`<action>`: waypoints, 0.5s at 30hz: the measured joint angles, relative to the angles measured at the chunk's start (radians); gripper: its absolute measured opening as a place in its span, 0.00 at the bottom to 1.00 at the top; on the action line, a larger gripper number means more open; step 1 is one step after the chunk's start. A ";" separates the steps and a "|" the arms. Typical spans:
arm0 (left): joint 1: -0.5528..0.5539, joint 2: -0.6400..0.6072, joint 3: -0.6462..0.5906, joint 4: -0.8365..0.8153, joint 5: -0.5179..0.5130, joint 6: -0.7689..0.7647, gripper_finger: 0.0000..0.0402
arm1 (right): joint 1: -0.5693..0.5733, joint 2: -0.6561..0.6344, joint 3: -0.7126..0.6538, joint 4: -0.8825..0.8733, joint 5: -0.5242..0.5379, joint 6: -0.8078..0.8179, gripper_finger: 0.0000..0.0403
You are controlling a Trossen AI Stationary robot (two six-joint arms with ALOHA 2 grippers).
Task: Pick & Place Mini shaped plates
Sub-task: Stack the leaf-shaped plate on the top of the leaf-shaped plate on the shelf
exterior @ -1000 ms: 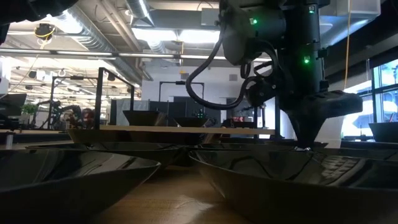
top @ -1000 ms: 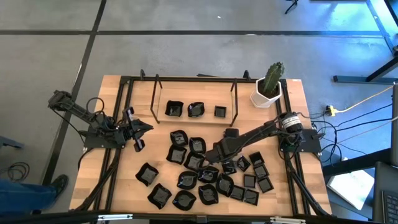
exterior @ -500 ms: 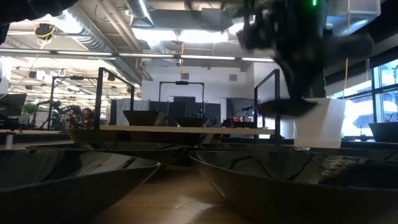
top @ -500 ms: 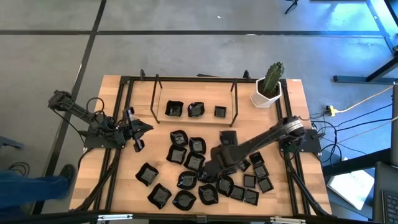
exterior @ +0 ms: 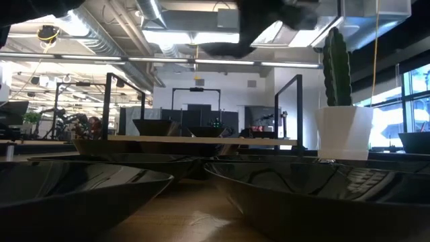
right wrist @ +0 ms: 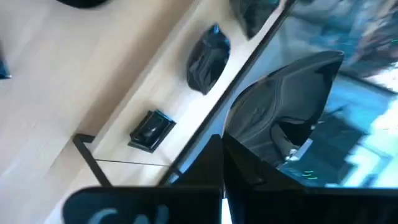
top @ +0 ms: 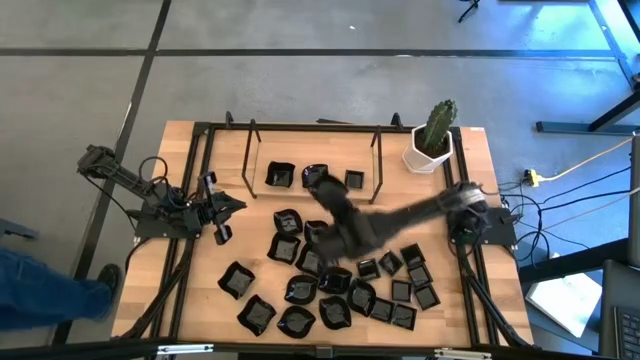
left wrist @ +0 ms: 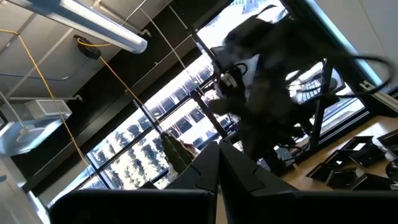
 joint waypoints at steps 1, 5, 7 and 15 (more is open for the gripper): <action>0.000 0.000 0.000 0.000 0.000 0.000 0.02 | -0.038 0.000 0.006 0.004 -0.028 -0.018 0.00; 0.000 0.000 0.000 0.000 -0.008 -0.005 0.02 | -0.169 0.001 0.006 0.036 -0.126 -0.115 0.00; 0.000 0.000 0.000 0.000 -0.023 -0.005 0.01 | -0.219 0.001 0.006 0.073 -0.144 -0.178 0.00; 0.000 0.000 0.000 0.000 -0.044 0.011 0.01 | -0.374 0.000 0.006 0.235 -0.183 -0.422 0.00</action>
